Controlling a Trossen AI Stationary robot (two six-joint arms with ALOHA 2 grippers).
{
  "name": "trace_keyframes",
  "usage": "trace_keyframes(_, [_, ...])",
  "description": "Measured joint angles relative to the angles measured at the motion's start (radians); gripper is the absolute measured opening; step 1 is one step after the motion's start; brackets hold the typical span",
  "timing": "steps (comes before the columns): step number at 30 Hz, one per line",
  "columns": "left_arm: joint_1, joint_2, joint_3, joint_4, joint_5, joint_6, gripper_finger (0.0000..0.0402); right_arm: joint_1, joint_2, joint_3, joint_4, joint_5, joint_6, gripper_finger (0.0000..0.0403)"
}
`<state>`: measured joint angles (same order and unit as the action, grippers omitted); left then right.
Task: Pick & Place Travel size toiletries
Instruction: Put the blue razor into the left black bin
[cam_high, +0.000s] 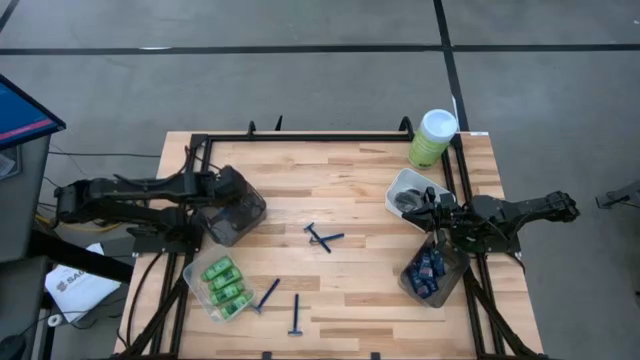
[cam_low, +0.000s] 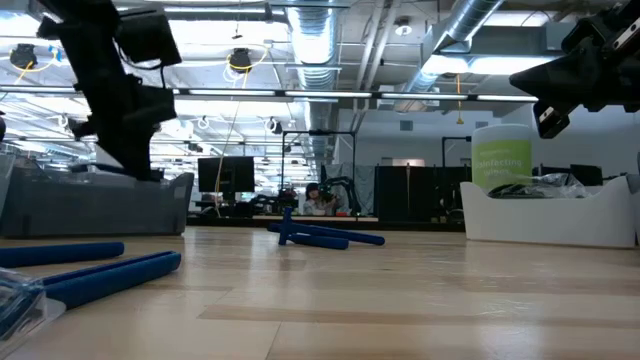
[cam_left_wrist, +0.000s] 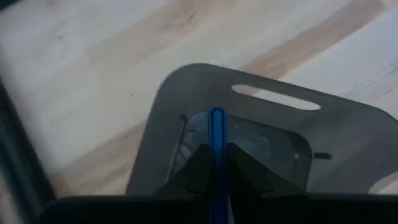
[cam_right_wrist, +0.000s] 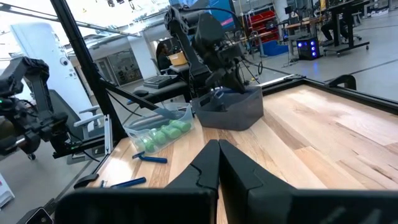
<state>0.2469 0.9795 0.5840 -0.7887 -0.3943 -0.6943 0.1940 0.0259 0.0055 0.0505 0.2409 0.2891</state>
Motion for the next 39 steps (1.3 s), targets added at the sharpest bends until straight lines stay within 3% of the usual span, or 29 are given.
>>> trace_keyframes(13, [-0.006, 0.043, -0.175, 0.184, 0.005, -0.064, 0.0022, 0.0, 0.0, 0.0, 0.0, 0.0, 0.0, 0.0])
trace_keyframes(22, [-0.005, 0.093, -0.205, 0.237, 0.029, -0.047, 0.0033, -0.001, 0.0, 0.0, 0.0, 0.0, 0.0, 0.0])
trace_keyframes(30, [-0.005, 0.096, -0.205, 0.238, 0.03, -0.044, 0.0107, -0.001, 0.0, 0.0, 0.0, 0.0, 0.0, 0.0])
trace_keyframes(39, [-0.005, 0.035, -0.1, 0.239, 0.148, 0.03, 0.0244, -0.001, 0.0, 0.0, 0.0, 0.0, 0.0, 0.0])
